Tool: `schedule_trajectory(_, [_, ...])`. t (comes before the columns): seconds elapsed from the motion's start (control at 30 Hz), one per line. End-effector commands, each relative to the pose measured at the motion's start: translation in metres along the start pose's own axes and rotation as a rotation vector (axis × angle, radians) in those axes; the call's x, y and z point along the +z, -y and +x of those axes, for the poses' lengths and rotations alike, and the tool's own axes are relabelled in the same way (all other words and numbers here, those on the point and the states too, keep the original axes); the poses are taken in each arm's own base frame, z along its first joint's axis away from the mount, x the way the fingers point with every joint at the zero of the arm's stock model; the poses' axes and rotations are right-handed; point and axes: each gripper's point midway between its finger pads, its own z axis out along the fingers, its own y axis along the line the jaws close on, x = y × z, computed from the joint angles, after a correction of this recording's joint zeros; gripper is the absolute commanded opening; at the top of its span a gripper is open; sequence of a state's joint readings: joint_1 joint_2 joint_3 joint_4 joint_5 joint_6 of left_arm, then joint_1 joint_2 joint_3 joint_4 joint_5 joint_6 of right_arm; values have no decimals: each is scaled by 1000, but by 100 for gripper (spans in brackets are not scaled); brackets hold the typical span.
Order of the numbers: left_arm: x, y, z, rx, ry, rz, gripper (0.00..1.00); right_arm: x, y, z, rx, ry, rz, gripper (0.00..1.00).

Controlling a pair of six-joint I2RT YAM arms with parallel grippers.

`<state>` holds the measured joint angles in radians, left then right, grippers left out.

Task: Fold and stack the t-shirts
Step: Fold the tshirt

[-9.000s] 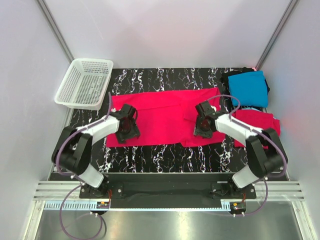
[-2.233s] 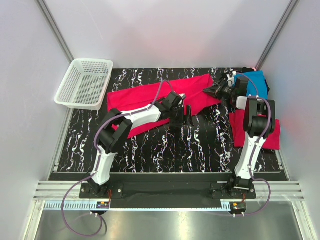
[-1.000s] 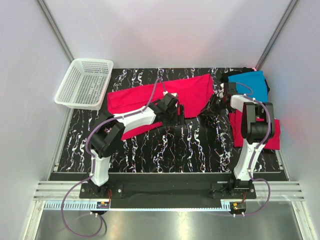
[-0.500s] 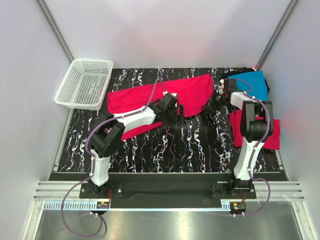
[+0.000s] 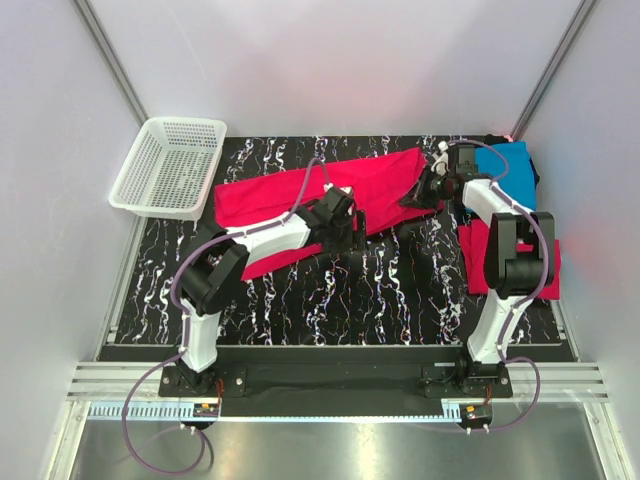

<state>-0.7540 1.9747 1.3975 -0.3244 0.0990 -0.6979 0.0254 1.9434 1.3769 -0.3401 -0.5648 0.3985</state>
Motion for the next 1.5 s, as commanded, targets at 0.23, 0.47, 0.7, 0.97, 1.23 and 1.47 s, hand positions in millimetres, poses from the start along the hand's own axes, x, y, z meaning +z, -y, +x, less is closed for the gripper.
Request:
schedule_trajectory(0.23, [-73,-46,-15,-78,178,-228,77,-47,-38,-15,-75,103,-6,0])
schedule_trajectory(0.47, [-114,-70,4,-104,204,-267,77,-90,-29,33,-41,104,117,0])
schedule_trajectory(0.7, [-123,-68,9,-105,193,-248,77,-136,-14,95,15,117,284,0])
schedule_trajectory(0.97, [-135,-61,1,-101,221,-226,77,-173,5,165,157,47,372,0])
schedule_trajectory(1.23, [-147,-60,-2,-93,252,-223,78,-187,9,190,232,34,403,98])
schedule_trajectory(1.47, [-141,-59,2,-76,216,-216,77,-189,12,197,223,76,380,100])
